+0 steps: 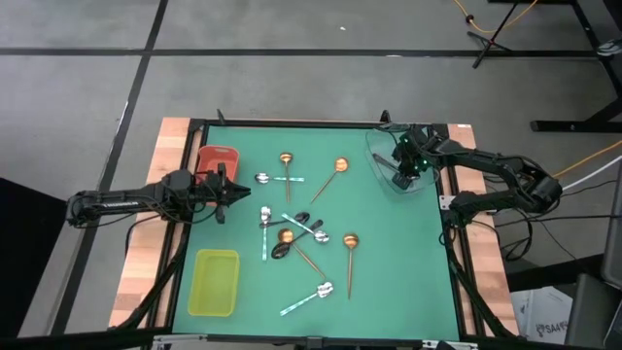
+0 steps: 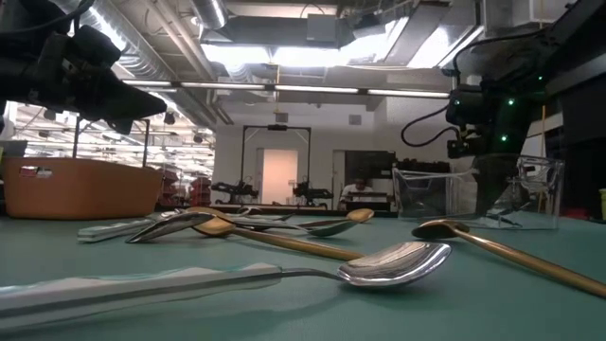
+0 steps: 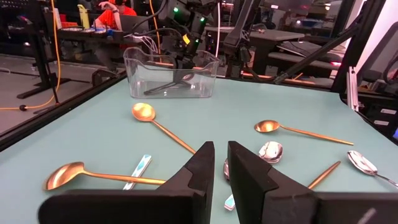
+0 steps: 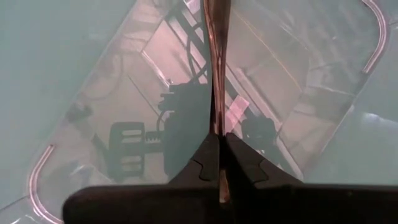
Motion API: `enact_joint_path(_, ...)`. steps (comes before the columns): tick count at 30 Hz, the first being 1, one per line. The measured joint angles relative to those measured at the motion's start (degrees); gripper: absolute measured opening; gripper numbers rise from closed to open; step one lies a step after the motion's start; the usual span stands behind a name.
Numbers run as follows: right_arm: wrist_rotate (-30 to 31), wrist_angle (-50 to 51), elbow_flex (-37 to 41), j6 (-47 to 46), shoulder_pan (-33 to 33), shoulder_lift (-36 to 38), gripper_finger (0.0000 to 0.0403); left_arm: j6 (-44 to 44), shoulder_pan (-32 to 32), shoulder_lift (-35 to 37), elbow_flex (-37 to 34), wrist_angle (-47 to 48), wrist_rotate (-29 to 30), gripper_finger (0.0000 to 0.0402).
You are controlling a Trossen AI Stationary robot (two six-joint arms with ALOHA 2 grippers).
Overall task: Sort silverware by color (type)
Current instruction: Put the black spoon into the transparent bin
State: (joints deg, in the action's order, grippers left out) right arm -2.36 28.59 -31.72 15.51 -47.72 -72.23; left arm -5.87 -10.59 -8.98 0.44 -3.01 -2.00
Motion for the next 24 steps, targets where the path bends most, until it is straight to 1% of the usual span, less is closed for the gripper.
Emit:
enact_joint_path(5, 0.0, -1.5, 0.1, 0.0, 0.1, -0.1, 0.0017, 0.0, 0.0, 0.0, 0.0, 0.0, 0.0, 0.0039)
enact_joint_path(24, 0.2, -1.7, 0.1, -0.1, 0.1, -0.1, 0.0057, 0.0, 0.0, 0.0, 0.0, 0.0, 0.0, 0.0039)
